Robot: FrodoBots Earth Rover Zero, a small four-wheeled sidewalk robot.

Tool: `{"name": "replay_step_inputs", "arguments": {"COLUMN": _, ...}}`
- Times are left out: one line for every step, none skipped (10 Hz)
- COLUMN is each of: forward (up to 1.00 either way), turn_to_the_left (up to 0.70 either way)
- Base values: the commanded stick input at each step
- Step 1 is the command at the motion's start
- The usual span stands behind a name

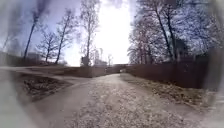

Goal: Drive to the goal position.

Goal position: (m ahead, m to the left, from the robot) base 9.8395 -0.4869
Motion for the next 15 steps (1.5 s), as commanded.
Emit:
{"name": "replay_step_inputs", "arguments": {"forward": 1.0, "turn_to_the_left": 0.21}}
{"name": "replay_step_inputs", "arguments": {"forward": 1.0, "turn_to_the_left": 0.27}}
{"name": "replay_step_inputs", "arguments": {"forward": 1.0, "turn_to_the_left": 0.27}}
{"name": "replay_step_inputs", "arguments": {"forward": 1.0, "turn_to_the_left": 0.27}}
{"name": "replay_step_inputs", "arguments": {"forward": 1.0, "turn_to_the_left": 0.0}}
{"name": "replay_step_inputs", "arguments": {"forward": 1.0, "turn_to_the_left": 0.0}}
{"name": "replay_step_inputs", "arguments": {"forward": 1.0, "turn_to_the_left": 0.07}}
{"name": "replay_step_inputs", "arguments": {"forward": 1.0, "turn_to_the_left": 0.27}}
{"name": "replay_step_inputs", "arguments": {"forward": 1.0, "turn_to_the_left": 0.27}}
{"name": "replay_step_inputs", "arguments": {"forward": 1.0, "turn_to_the_left": 0.16}}
{"name": "replay_step_inputs", "arguments": {"forward": 1.0, "turn_to_the_left": 0.0}}
{"name": "replay_step_inputs", "arguments": {"forward": 1.0, "turn_to_the_left": 0.0}}
{"name": "replay_step_inputs", "arguments": {"forward": 1.0, "turn_to_the_left": 0.0}}
{"name": "replay_step_inputs", "arguments": {"forward": 1.0, "turn_to_the_left": 0.0}}
{"name": "replay_step_inputs", "arguments": {"forward": 1.0, "turn_to_the_left": 0.0}}
